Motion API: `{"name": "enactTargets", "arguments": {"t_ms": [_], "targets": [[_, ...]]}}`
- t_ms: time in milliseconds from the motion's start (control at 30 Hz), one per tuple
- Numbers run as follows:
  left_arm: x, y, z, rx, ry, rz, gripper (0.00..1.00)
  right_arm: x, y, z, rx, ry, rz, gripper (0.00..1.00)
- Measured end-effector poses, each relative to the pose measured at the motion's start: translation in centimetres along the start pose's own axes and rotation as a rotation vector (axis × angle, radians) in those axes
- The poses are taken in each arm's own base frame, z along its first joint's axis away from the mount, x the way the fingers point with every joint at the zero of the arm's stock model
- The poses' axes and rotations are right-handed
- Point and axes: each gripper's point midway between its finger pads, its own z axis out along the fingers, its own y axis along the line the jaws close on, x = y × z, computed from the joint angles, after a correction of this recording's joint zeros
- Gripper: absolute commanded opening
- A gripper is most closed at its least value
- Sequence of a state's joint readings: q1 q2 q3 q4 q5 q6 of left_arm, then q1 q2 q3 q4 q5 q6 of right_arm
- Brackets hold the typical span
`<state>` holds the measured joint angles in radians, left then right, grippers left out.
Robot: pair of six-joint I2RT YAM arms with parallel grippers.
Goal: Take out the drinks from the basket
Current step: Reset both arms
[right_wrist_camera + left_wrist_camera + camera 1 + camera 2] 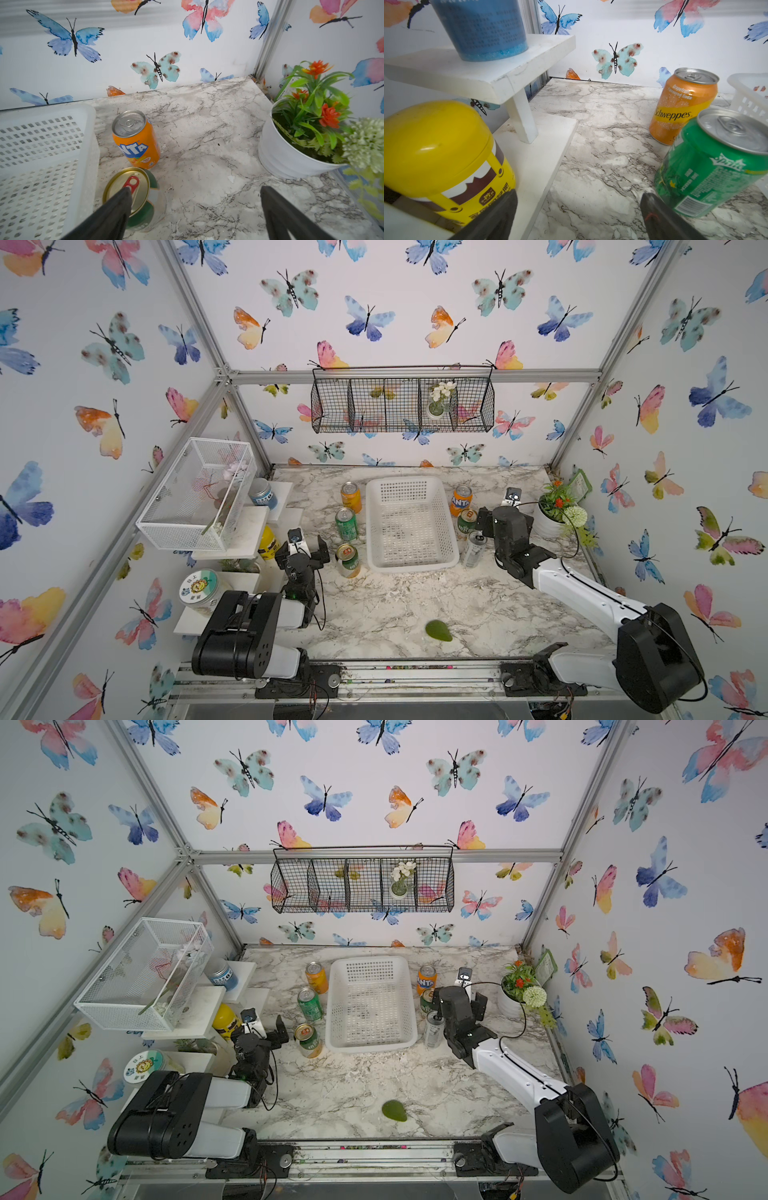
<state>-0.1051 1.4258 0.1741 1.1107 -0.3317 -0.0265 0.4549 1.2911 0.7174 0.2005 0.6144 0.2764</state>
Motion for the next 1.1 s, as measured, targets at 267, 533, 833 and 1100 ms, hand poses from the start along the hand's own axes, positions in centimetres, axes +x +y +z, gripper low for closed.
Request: {"name": "enactTargets", "arguments": {"t_ms": [267, 533, 833, 1100], "targets": [[0.0, 0.0, 0.0, 0.0, 0.0, 0.0, 0.99, -0.2, -9.6, 3.1, 0.113, -0.085, 0.08, 0.98], [0.0, 0.0, 0.0, 0.0, 0.0, 0.0, 0.99, 2.7, -8.6, 4.2, -0.052, -0.073, -0.005, 1.0], [0.0, 0.0, 0.0, 0.0, 0.001, -0.001, 0.99, 8.9, -8.4, 2.6, -0.112, -0.085, -0.028, 0.99], [0.0, 0.0, 0.0, 0.0, 0.001, 0.0, 0.99, 10.8, -8.6, 2.0, -0.118, -0.137, -0.005, 0.99]]}}
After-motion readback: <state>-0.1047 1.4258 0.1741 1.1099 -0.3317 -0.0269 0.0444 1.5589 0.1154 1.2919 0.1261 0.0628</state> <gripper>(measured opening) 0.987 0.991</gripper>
